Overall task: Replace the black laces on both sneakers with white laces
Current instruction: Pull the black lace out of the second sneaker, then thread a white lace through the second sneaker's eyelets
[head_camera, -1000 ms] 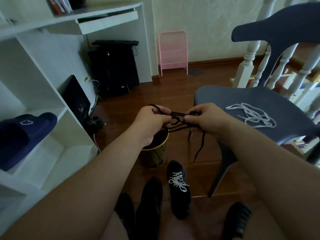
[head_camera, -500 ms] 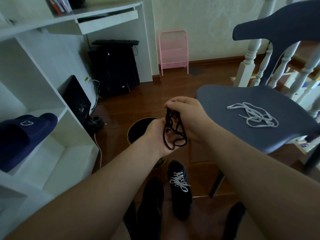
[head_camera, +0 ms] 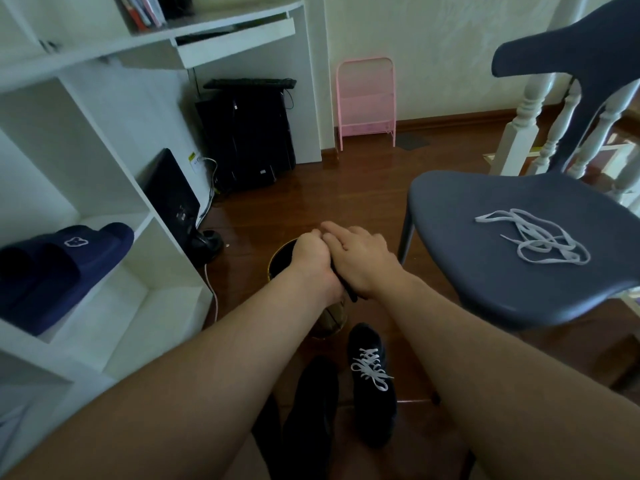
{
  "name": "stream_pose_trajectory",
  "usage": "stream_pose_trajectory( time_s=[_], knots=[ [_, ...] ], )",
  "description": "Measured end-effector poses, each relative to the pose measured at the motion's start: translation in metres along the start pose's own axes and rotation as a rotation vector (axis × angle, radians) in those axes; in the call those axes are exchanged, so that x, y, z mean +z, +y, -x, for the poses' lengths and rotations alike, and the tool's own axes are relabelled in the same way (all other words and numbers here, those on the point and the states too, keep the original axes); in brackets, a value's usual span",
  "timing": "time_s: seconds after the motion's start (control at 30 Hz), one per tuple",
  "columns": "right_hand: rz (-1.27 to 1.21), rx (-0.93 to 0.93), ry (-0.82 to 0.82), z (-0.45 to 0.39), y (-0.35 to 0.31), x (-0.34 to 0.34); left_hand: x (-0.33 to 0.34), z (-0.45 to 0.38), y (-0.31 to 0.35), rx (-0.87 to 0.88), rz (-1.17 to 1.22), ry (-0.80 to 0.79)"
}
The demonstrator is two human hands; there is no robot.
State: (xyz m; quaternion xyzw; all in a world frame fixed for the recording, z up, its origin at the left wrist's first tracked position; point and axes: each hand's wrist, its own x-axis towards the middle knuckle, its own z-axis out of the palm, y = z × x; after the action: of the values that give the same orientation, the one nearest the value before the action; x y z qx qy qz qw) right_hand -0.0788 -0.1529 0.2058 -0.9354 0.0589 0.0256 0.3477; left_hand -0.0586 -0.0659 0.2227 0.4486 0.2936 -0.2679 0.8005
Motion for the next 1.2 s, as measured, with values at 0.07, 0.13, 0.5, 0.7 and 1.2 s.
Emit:
stream_pose_trajectory(
  time_s=[0.07,0.13,0.5,0.7,1.2],
  knots=[
    [-0.067,0.012,-0.108,-0.006,0.004,0.003,0.002,-0.009,-0.002,0.083,-0.102,0.009],
    [-0.112,0.052,-0.149,-0.012,0.009,0.005,-0.002,-0.026,0.006,0.163,-0.324,0.04],
    [-0.023,0.073,-0.136,-0.047,0.056,0.0,-0.022,-0.132,0.076,0.664,-1.506,0.184],
    [-0.017,0.064,-0.097,-0.043,0.066,-0.018,-0.036,-0.158,0.077,0.6,-1.384,0.125],
    [0.288,0.554,0.239,0.036,0.164,-0.134,0.021,-0.068,-0.007,0.565,-1.623,-0.28]
  ],
)
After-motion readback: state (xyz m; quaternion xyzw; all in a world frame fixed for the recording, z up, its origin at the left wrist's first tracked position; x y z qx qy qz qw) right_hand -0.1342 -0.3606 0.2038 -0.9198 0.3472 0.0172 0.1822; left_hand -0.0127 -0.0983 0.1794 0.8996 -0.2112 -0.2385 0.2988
